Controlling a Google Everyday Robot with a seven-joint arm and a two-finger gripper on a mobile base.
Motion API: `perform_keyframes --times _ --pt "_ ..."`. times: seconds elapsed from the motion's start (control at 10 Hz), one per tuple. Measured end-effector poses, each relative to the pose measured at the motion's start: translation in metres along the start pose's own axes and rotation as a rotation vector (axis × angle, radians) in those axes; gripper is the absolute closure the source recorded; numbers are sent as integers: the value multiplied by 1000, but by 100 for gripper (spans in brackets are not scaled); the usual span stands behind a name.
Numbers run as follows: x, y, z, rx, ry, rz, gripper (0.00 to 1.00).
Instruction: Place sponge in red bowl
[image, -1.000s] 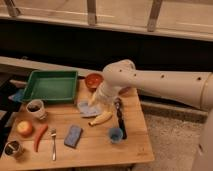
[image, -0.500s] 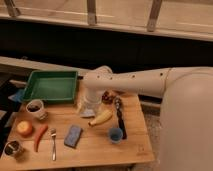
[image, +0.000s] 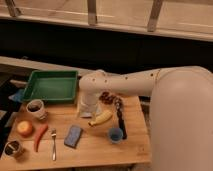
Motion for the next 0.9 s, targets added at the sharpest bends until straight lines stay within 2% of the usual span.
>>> perform_keyframes --times 0.2,0.3,0.6,0.9 --pt "-1 2 0 6 4 -12 37" --pt "-1 4 4 7 19 -16 37" --pt "3 -8 27 24 73 19 37" --pt "12 -5 48 12 126 33 37"
